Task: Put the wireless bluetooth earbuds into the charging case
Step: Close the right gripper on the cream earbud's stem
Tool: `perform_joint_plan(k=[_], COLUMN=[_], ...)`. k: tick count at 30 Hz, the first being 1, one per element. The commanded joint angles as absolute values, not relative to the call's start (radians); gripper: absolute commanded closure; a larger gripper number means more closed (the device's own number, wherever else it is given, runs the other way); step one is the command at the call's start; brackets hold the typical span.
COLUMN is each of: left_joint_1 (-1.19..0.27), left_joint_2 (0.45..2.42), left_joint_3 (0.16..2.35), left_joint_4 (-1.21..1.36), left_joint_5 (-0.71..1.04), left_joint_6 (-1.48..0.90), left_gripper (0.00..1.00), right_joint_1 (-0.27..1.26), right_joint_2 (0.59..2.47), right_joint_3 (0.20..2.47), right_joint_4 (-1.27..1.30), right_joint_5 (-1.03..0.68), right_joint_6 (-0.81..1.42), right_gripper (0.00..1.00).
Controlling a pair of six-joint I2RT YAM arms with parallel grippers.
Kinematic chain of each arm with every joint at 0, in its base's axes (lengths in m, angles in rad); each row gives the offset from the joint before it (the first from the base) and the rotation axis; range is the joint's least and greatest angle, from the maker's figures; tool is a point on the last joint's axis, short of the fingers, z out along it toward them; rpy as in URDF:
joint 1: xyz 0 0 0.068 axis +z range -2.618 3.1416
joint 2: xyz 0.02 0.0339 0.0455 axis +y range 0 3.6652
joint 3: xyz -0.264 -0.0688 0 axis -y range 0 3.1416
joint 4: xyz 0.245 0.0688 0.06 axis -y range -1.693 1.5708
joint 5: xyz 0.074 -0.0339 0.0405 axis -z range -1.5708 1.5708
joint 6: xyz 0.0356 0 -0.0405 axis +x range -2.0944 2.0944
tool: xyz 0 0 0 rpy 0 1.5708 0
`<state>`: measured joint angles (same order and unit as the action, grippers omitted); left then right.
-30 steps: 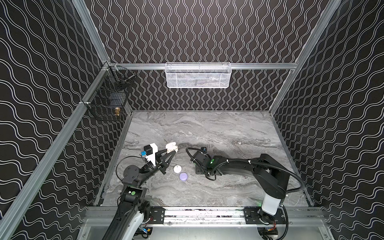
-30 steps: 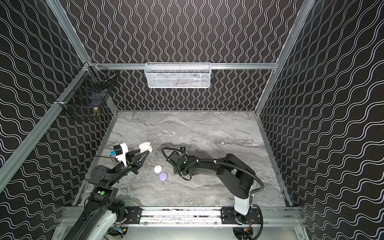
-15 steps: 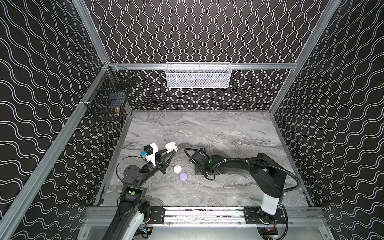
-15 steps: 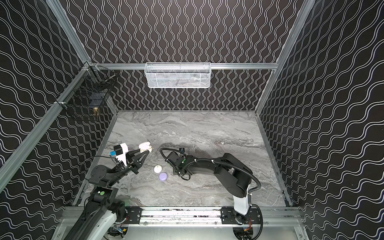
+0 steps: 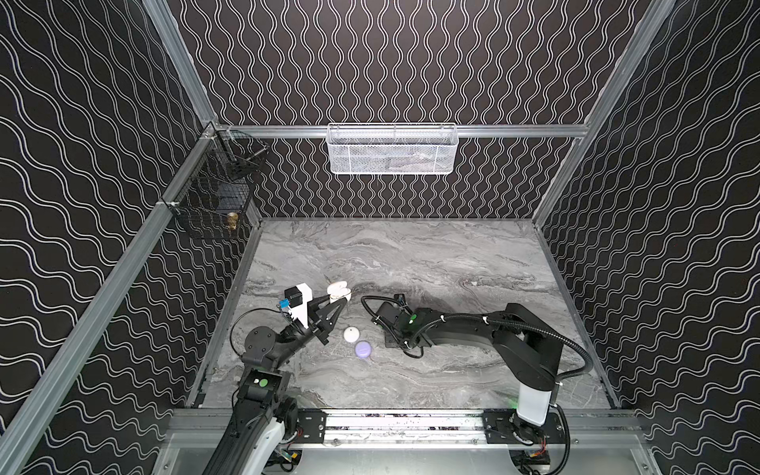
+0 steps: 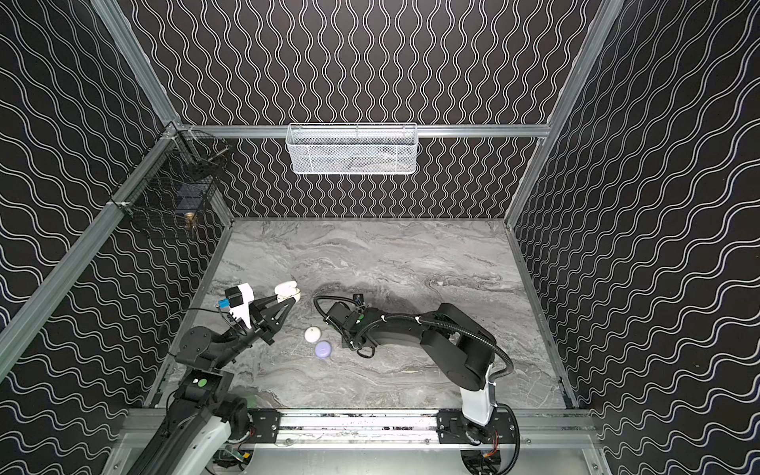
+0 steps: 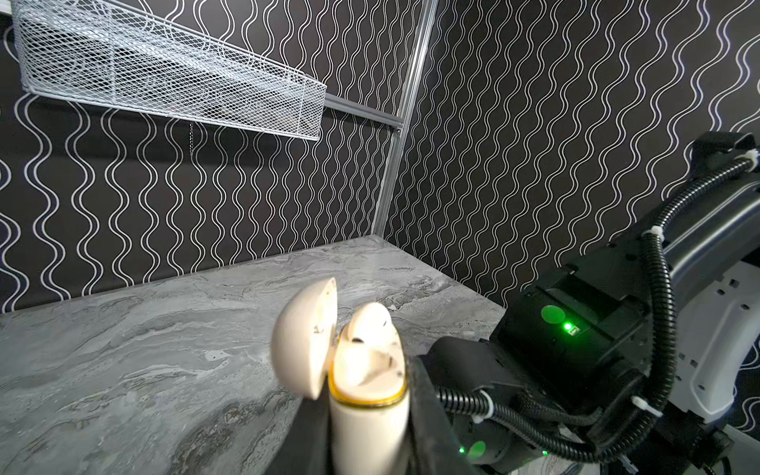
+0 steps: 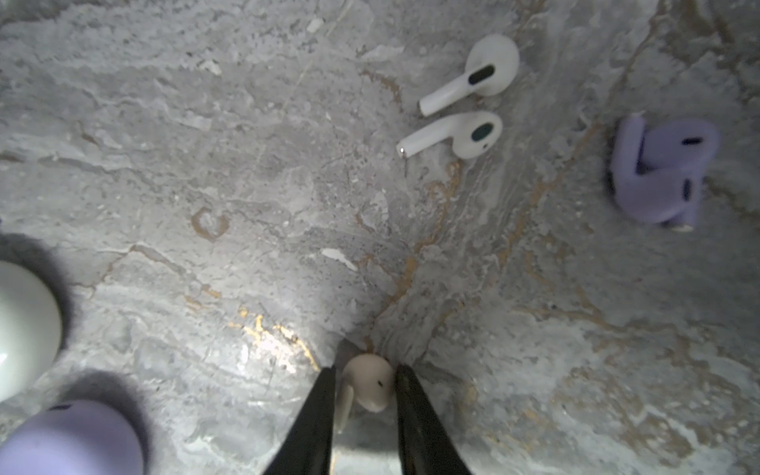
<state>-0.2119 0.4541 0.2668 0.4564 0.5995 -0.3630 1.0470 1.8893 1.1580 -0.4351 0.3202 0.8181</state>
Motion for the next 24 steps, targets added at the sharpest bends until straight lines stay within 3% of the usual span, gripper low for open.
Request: perform_joint_plan(k=[1,10,21,24], left_joint_1=[-0.213,-0.213,-0.213,-0.213], left_joint_2=[0.450,0.450,0.447,0.447], left_joint_3=[0.276,0.277,0.277,0.278], left_joint_4=[0.477,0.475,0.472,0.472], left_joint_5=[0.595,0.594,0.594,0.596], left_joint_6=[-0.350,-0.349,-0.350,-0.349], left_gripper=[1.00,1.00,1.00,1.00], right_joint_1=[1.048,1.053,1.062,1.067], right_joint_2=[1.891,1.937,1.929,1.924], right_joint_3=[1.157,1.161,1.160,1.164], right_joint_4=[-0.451,-0.445,-0.457,-0.468], right_joint_5=[0.328,0.319,0.337,0.344], right_joint_6=[0.828,0.828,0.834,0.834], right_gripper=[0.73,0.65,0.76,0.68])
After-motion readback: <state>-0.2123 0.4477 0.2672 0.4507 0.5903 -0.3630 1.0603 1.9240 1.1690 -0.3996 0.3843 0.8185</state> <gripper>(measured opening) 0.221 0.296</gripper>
